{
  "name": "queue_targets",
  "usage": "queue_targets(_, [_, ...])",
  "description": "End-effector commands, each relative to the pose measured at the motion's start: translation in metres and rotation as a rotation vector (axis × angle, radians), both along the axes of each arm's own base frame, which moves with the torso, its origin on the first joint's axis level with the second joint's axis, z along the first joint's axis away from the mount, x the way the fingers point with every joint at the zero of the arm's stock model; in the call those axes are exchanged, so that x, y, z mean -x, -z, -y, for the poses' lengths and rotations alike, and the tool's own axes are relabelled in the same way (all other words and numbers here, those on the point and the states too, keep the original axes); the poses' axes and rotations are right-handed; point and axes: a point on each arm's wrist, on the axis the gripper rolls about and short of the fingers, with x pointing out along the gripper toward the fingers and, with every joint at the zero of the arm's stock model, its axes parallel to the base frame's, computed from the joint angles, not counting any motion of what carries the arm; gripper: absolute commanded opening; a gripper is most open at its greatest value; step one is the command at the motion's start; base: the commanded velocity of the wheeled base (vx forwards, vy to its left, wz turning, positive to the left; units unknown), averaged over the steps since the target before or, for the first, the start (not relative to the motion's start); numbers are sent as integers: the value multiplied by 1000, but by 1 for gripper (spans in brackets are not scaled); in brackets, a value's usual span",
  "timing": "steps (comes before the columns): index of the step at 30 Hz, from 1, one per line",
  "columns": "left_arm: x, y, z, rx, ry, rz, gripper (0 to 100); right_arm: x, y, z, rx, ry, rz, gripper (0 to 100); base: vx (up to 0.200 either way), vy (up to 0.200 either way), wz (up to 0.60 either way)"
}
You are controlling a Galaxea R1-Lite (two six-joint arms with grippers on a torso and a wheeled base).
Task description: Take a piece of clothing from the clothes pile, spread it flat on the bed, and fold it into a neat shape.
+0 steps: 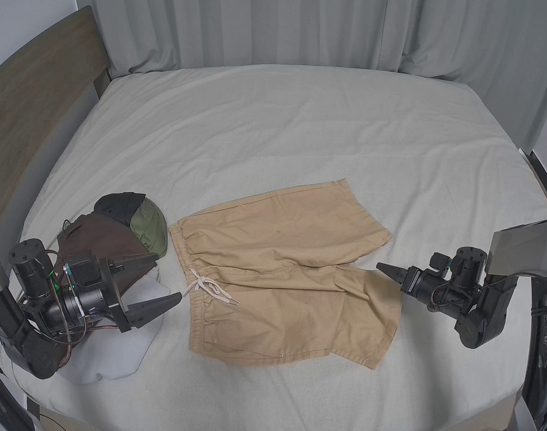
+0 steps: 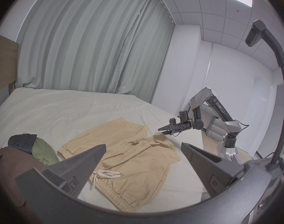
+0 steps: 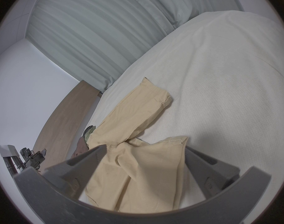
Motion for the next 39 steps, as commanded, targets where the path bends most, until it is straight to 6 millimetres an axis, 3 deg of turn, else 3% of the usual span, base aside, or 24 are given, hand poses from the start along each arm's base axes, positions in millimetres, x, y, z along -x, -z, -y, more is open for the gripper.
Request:
queue_targets(1, [0, 0, 0, 0, -1, -2, 100, 0, 1, 0, 0, -1, 0, 0, 0, 0, 0])
queue_targets(12, [-1, 0, 0, 0, -2, 1, 100, -10, -2, 2, 6, 22, 39, 0, 0, 0, 0])
queue_targets(23, [-2, 3, -1, -1, -5, -12, 100, -32, 16, 5, 73, 67, 90, 0, 0, 0, 0])
queue_targets(39, [-2, 3, -3, -1, -11, -12, 100, -40, 23, 14, 150, 80, 132, 0, 0, 0, 0])
